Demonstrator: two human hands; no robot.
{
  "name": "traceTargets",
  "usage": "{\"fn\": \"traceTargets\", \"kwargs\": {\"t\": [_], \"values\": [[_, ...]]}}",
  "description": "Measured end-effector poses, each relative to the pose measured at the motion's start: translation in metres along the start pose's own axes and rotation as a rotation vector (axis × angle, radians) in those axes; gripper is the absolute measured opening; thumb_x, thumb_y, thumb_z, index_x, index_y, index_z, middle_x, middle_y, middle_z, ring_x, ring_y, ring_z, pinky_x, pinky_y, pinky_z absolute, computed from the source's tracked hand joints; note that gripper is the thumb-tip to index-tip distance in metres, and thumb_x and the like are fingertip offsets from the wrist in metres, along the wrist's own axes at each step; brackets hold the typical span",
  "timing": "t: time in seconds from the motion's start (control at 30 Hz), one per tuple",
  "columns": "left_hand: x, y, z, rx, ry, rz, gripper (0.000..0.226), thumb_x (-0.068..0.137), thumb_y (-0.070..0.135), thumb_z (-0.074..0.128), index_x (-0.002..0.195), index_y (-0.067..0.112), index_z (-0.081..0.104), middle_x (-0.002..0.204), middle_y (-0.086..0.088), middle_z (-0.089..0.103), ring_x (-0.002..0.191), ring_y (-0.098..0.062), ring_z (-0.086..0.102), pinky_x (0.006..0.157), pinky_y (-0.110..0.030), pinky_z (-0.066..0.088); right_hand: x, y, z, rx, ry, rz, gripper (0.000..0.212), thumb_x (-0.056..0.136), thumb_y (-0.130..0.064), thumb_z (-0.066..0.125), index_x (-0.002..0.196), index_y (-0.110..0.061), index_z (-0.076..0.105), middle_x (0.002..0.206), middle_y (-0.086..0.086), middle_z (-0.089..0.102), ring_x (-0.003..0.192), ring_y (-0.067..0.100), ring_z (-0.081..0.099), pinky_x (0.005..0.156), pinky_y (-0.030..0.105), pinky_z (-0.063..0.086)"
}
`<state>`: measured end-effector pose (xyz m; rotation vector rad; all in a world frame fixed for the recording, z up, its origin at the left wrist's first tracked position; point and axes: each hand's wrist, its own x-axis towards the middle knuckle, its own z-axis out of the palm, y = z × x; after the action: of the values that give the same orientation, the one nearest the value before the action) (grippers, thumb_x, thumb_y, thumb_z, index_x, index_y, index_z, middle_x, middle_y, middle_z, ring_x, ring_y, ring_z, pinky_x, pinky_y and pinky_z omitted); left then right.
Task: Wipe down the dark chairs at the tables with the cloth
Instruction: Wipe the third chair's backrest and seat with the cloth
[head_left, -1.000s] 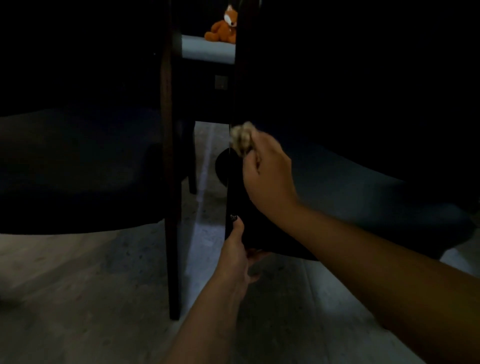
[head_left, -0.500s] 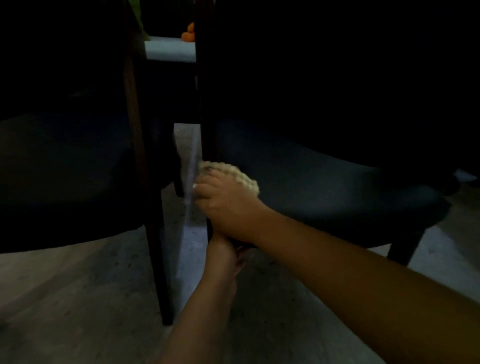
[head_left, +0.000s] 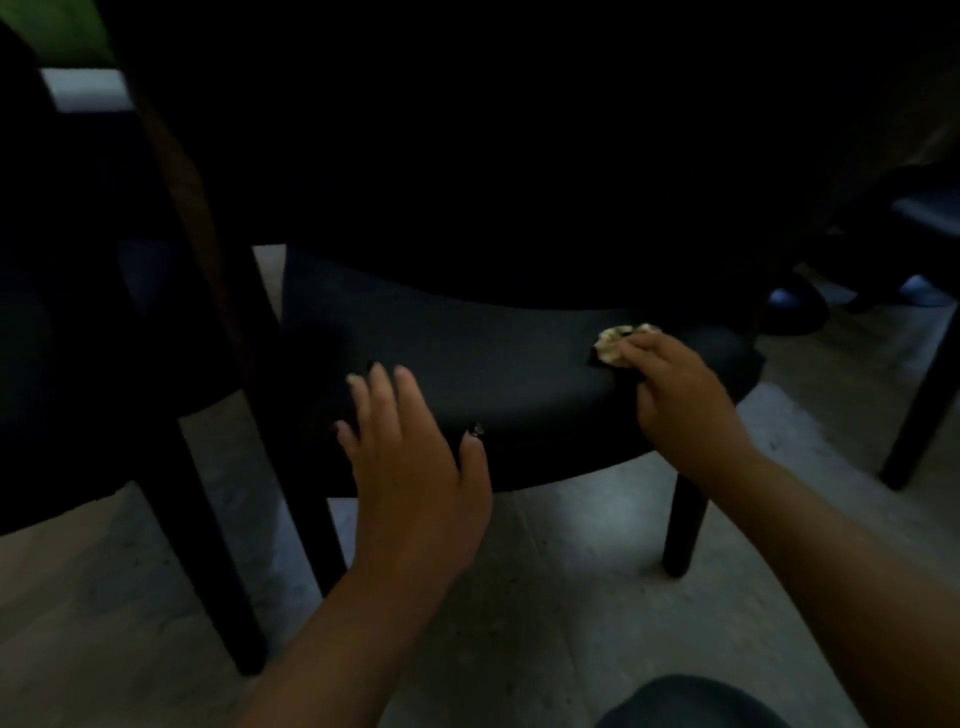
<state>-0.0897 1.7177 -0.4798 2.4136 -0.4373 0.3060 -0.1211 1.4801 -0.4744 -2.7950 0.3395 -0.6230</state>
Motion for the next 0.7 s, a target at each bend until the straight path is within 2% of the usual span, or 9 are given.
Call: {"fn": "traceTargets", "kwargs": {"t": [0.1, 0.17, 0.23, 0.3, 0.4, 0.47, 0.57, 0.63, 0.7], "values": [[0.016, 0.029, 0.029, 0.201, -0.085, 0.178, 0.071, 0.099, 0.038, 0.036, 0.154, 0.004, 0.007, 0.162, -0.014, -0.003, 0.149, -0.027, -0.013, 0.119, -0.046, -0.007, -0.006, -0.007, 0.006, -0.084, 0.004, -0.165, 0.041, 0.082, 0.003, 0.057, 0.123, 0.0, 0.06, 0.129, 0.018, 0.056, 0.124, 0.038, 0.049, 0.109, 0.045, 0.035], [0.03, 0.046, 0.048, 0.295, -0.149, 0.333, 0.068, 0.1, 0.039, 0.032, 0.154, 0.006, 0.007, 0.162, -0.015, -0.005, 0.149, -0.028, -0.015, 0.12, -0.045, -0.005, -0.012, 0.004, 0.003, -0.136, -0.037, -0.256, 0.052, 0.076, 0.006, 0.064, 0.128, -0.001, 0.057, 0.133, 0.018, 0.055, 0.128, 0.038, 0.046, 0.11, 0.044, 0.027], [0.048, 0.063, 0.066, 0.342, -0.248, 0.502, 0.068, 0.1, 0.04, 0.032, 0.154, 0.007, 0.006, 0.162, -0.013, -0.006, 0.148, -0.027, -0.015, 0.119, -0.042, -0.006, -0.013, 0.028, -0.006, -0.087, -0.043, -0.161, 0.056, 0.08, 0.006, 0.06, 0.134, -0.006, 0.052, 0.141, 0.013, 0.048, 0.136, 0.032, 0.038, 0.115, 0.046, 0.025], [0.066, 0.082, 0.081, 0.389, -0.352, 0.699, 0.068, 0.1, 0.041, 0.03, 0.154, 0.008, 0.006, 0.163, -0.011, -0.004, 0.149, -0.023, -0.014, 0.118, -0.038, -0.007, -0.016, 0.051, -0.008, -0.023, -0.005, -0.066, 0.052, 0.085, 0.004, 0.054, 0.135, -0.007, 0.051, 0.143, 0.012, 0.046, 0.137, 0.028, 0.036, 0.113, 0.045, 0.032], [0.084, 0.098, 0.092, 0.416, -0.467, 0.911, 0.068, 0.099, 0.043, 0.026, 0.155, 0.011, 0.004, 0.164, -0.006, 0.0, 0.148, -0.015, -0.011, 0.115, -0.03, -0.013, -0.02, 0.069, -0.006, 0.064, 0.107, 0.084, 0.048, 0.09, -0.001, 0.049, 0.138, -0.008, 0.048, 0.146, 0.01, 0.042, 0.137, 0.025, 0.037, 0.112, 0.036, 0.035], [0.086, 0.096, 0.092, 0.416, -0.479, 0.999, 0.07, 0.095, 0.047, 0.021, 0.156, 0.013, 0.008, 0.163, -0.005, 0.005, 0.149, -0.013, -0.005, 0.114, -0.028, -0.014, -0.02, 0.078, 0.0, 0.112, 0.196, 0.179, 0.048, 0.091, 0.001, 0.05, 0.139, -0.007, 0.047, 0.147, 0.009, 0.041, 0.137, 0.024, 0.038, 0.109, 0.028, 0.034], [0.081, 0.092, 0.086, 0.426, -0.506, 1.082, 0.072, 0.091, 0.049, 0.017, 0.154, 0.015, 0.018, 0.161, -0.007, 0.014, 0.148, -0.014, 0.003, 0.114, -0.029, -0.01, -0.017, 0.083, 0.007, 0.187, 0.294, 0.214, 0.049, 0.091, 0.004, 0.048, 0.139, -0.005, 0.044, 0.147, 0.012, 0.039, 0.137, 0.025, 0.036, 0.109, 0.025, 0.031], [0.08, 0.096, 0.081, 0.441, -0.477, 1.114, 0.068, 0.09, 0.044, 0.029, 0.15, 0.011, 0.033, 0.156, -0.011, 0.03, 0.145, -0.018, 0.018, 0.115, -0.037, 0.002, -0.009, 0.09, 0.012, 0.295, 0.385, 0.303, 0.049, 0.091, 0.004, 0.045, 0.14, -0.007, 0.044, 0.146, 0.011, 0.04, 0.137, 0.019, 0.035, 0.109, 0.02, 0.026], [0.08, 0.099, 0.081, 0.442, -0.45, 1.144, 0.064, 0.089, 0.039, 0.043, 0.144, 0.007, 0.043, 0.15, -0.013, 0.04, 0.142, -0.022, 0.03, 0.115, -0.041, 0.012, 0.009, 0.111, 0.009, 0.511, 0.528, 0.564, 0.045, 0.095, -0.001, 0.041, 0.139, -0.01, 0.046, 0.143, 0.009, 0.045, 0.132, 0.012, 0.038, 0.11, 0.02, 0.028]]}}
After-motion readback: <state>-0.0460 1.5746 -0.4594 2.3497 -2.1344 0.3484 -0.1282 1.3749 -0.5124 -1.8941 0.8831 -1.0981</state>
